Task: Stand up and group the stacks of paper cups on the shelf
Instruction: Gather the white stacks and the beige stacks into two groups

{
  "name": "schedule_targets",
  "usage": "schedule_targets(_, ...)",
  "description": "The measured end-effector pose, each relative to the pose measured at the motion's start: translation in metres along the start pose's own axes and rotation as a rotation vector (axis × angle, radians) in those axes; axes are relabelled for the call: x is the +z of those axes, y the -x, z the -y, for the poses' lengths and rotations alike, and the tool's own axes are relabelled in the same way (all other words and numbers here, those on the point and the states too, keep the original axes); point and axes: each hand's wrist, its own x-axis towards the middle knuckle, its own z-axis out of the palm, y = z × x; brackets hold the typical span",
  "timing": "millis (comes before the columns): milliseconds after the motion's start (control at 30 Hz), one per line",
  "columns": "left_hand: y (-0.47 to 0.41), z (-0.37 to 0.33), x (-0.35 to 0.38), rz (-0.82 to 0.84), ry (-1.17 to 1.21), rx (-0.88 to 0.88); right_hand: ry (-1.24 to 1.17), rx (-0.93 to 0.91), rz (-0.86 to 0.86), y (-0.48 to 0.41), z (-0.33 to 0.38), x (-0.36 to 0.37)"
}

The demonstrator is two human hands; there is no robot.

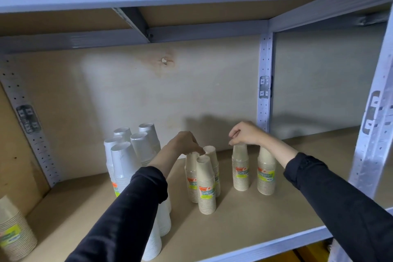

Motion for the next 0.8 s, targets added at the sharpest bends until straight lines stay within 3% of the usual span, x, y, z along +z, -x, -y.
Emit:
schedule_targets(300, -0.002, -0.005, 0.016, 0.054, -0.119, 0.007, 0.136, 0.052, -0.006, -0.005, -0.021, 0.0)
schedule_targets(800, 0.009, -0.002, 0.011, 0.051, -0.155, 0.007, 0.116, 0.036, 0.102, 0.001, -0.012, 0.007)
